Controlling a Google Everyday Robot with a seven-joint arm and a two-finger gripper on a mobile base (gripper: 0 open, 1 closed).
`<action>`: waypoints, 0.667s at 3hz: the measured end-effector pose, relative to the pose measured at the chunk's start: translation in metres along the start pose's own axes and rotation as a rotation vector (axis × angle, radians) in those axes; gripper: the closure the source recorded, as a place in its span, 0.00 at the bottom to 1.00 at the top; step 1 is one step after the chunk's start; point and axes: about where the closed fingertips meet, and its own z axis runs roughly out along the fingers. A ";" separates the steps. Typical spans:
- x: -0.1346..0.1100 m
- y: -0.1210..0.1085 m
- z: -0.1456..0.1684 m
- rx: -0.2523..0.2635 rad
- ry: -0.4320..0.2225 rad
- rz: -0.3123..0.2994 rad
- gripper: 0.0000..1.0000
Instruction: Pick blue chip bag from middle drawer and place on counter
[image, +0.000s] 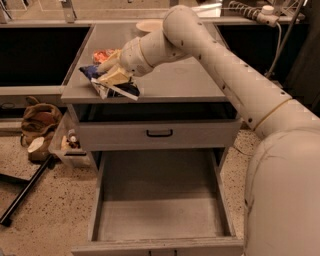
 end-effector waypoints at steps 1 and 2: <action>0.000 0.000 0.000 0.000 0.000 0.000 0.10; 0.000 0.000 0.000 0.000 0.000 0.000 0.00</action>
Offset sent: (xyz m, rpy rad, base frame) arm 0.0000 0.0000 0.0000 0.0000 0.0000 0.0000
